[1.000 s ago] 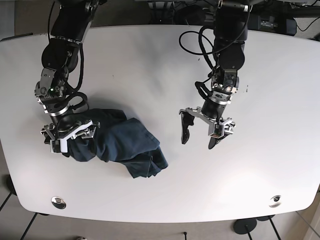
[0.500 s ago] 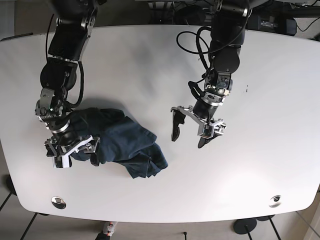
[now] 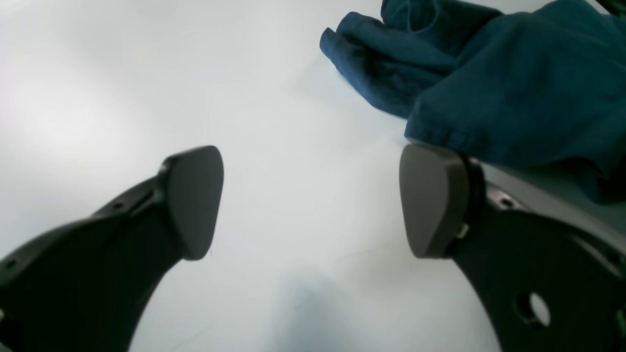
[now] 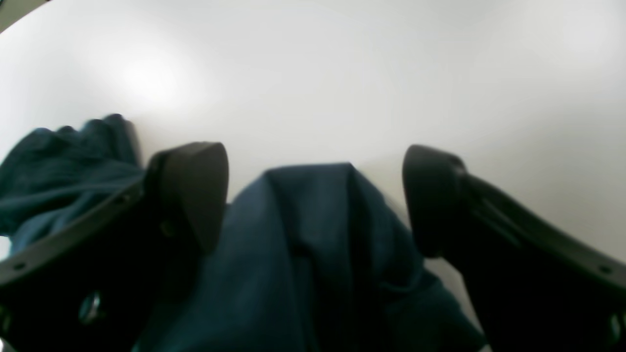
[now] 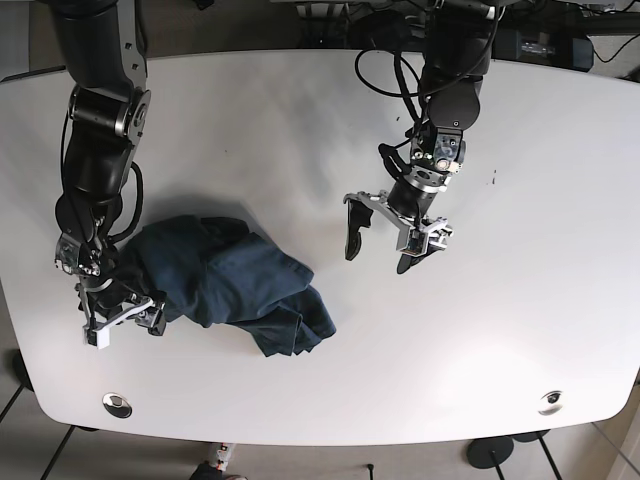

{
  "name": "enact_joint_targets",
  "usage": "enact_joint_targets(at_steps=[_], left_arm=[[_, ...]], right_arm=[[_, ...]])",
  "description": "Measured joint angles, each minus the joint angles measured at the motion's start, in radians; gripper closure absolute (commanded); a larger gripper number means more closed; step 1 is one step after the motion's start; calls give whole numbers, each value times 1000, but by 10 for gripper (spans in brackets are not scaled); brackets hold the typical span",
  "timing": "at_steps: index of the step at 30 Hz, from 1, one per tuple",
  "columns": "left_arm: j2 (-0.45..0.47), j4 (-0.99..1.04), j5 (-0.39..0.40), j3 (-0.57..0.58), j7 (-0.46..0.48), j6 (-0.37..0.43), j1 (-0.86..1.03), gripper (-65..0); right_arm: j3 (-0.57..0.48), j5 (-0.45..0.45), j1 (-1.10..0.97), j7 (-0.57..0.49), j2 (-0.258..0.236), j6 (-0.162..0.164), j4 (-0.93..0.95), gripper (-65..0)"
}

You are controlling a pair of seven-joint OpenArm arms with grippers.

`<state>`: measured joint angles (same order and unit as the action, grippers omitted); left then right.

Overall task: Fold the T-shirt properly
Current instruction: 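Lower the shirt and grasp another edge with the left gripper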

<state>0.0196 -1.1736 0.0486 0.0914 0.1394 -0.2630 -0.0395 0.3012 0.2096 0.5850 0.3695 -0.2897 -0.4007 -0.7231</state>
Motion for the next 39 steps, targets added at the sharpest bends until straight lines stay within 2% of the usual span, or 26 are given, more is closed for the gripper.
enact_joint_targets(at_steps=[7,9,11,14,16,19,22,23,25,26,30,34,39], left_arm=[[19,0,0,0,2,0,1,-525],[20,0,0,-5,3,0,2,-525],[16,0,0,-29,3,-4,8,-525],[3,0,0,-101,0,-4,11,-526],[0,0,1,-119,0,6,3,-526],[-11,8,0,-112,-29,0,-46,-526],[-35,60,0,-111,-105,-2,-138,-526],[-41,81,0,-113,-109,0,-163,-526],[-44,155,0,-113,-114,0,-222,-528],[-45,198,0,-110,-113,0,-249,-528],[-61,401,0,-21,-114,0,-385,-528],[-93,506,1,49,-59,-3,-453,-528],[-142,630,0,88,-44,-7,-512,-528]], right_arm=[[-1,1,-71,-10,9,0,14,-515],[-1,7,-97,-20,13,0,11,-477],[-1,7,-112,-47,28,0,11,-304],[-1,8,-131,-43,41,-1,-19,-11],[-1,4,-175,-18,47,-1,-116,-62],[0,4,-261,34,65,2,-333,-30],[-2,5,-343,111,95,-2,-565,-24],[-3,5,-369,140,103,-9,-635,-24],[-5,5,-431,196,113,-62,-778,-24],[-5,5,-454,219,113,-79,-820,-24],[-5,-2,-497,241,140,-98,-883,-24],[-5,-4,-508,244,145,-97,-885,-24],[-6,-3,-507,241,143,-97,-885,-24]])
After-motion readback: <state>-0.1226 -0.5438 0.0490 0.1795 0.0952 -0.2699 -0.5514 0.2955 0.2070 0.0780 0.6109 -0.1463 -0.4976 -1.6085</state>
